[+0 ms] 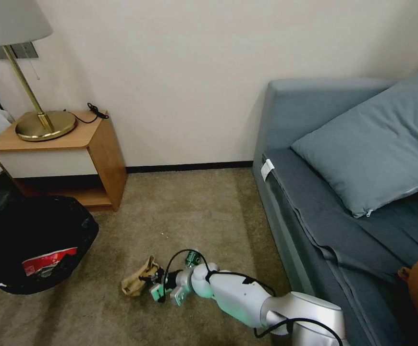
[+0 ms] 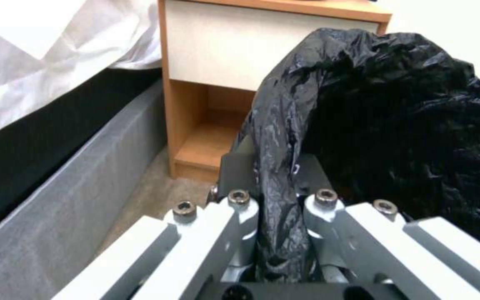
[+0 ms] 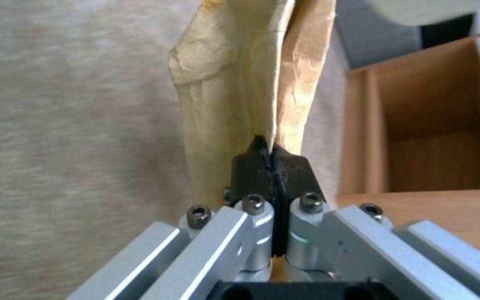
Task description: Pick up the trash bin, then pick up the garbage on the floor and place it into the trash bin.
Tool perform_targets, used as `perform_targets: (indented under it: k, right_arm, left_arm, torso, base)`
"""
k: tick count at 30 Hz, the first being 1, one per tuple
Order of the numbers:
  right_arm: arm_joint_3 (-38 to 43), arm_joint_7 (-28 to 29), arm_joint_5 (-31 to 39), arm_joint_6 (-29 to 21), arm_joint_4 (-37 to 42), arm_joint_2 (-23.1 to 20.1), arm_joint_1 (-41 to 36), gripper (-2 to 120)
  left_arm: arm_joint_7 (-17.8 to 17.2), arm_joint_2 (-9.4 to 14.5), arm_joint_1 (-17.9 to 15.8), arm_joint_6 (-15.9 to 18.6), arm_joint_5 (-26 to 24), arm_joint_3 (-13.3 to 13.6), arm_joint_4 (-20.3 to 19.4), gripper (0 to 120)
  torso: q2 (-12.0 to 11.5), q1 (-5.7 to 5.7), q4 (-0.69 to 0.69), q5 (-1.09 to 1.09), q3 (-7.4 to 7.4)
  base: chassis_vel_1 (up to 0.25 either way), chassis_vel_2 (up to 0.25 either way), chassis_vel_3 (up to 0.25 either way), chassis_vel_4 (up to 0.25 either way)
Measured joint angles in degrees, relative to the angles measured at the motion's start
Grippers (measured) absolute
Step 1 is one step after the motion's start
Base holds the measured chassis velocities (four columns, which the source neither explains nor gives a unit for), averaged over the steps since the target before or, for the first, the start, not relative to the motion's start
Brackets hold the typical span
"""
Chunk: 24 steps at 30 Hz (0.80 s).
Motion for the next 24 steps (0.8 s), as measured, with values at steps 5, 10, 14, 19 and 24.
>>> perform_targets:
  k: [5, 10, 14, 19, 24]
  right_arm:
    - [3.15, -0.98, 2.03, 1.19, 1.1, 0.0, 1.48, 0]
    - [9.2, -2.29, 4.93, 1.97, 1.89, 0.0, 4.25, 0]
    - [14.38, -3.17, 7.26, 2.44, 2.64, -0.74, 7.83, 0]
    - [19.35, -3.95, 8.26, 3.14, 4.42, -2.69, 10.81, 0]
    - [20.39, -6.1, 12.26, 3.39, 9.99, -5.95, 14.61, 0]
  left_arm:
    - [0.23, 0.6, -0.42, 0.01, -0.01, 0.03, 1.61, 4]
    - [0.34, 1.6, -0.98, 0.02, -0.05, 0.18, 2.84, 4]
    - [0.41, 2.28, -1.76, 0.0, -0.1, 0.62, 3.88, 4]
    - [0.52, 2.39, -2.82, 0.0, 0.15, 1.74, 4.53, 4]
    - [0.23, 2.41, -5.34, 0.3, 1.1, 4.23, 4.82, 4]
  torso:
    - [0.0, 0.0, 0.01, 0.0, 0.0]
    - [0.0, 0.0, 0.0, 0.0, 0.0]
    - [0.0, 0.0, 0.02, 0.02, 0.0]
    - [0.0, 0.0, -0.01, 0.02, 0.0]
    - [-0.01, 0.0, -0.02, 0.02, 0.0]
  base:
    - [0.0, 0.0, 0.0, 0.0]
    - [0.0, 0.0, 0.0, 0.0]
    - [0.0, 0.0, 0.0, 0.0]
    - [0.0, 0.0, 0.0, 0.0]
    - [0.0, 0.0, 0.0, 0.0]
